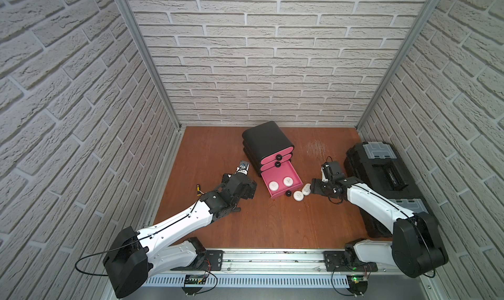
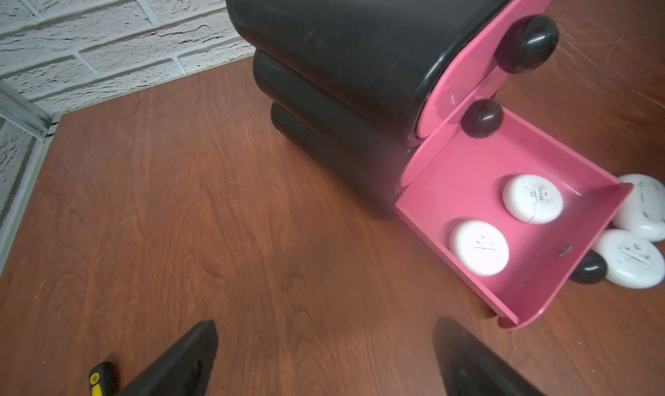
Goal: Put the bluetooth earphones in the drawer according to color
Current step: Pick up the Bluetooth earphone from the center of the board.
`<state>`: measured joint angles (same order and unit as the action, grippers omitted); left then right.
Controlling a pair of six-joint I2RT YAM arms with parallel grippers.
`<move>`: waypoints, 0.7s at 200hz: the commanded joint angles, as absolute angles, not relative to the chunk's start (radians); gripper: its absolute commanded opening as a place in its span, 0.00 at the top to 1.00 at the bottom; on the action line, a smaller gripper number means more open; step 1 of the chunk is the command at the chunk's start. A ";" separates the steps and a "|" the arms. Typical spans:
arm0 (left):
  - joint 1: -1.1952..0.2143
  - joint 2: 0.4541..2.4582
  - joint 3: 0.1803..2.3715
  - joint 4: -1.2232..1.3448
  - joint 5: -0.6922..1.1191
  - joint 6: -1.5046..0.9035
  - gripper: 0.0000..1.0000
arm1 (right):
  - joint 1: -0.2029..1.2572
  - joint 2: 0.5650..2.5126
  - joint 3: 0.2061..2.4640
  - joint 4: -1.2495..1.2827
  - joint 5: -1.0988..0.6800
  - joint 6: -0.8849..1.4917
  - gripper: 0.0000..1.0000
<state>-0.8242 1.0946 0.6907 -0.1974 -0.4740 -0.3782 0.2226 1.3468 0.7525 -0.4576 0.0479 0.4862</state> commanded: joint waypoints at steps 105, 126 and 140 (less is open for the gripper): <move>-0.816 1.118 0.680 -0.155 -0.449 -0.382 0.02 | 0.276 1.539 0.810 -0.387 0.055 0.517 0.24; -0.816 1.125 0.680 -0.155 -0.448 -0.382 0.02 | 0.276 1.559 0.821 -0.420 0.092 0.520 0.24; -0.816 1.128 0.679 -0.152 -0.446 -0.382 0.02 | 0.276 1.568 0.824 -0.439 0.114 0.520 0.24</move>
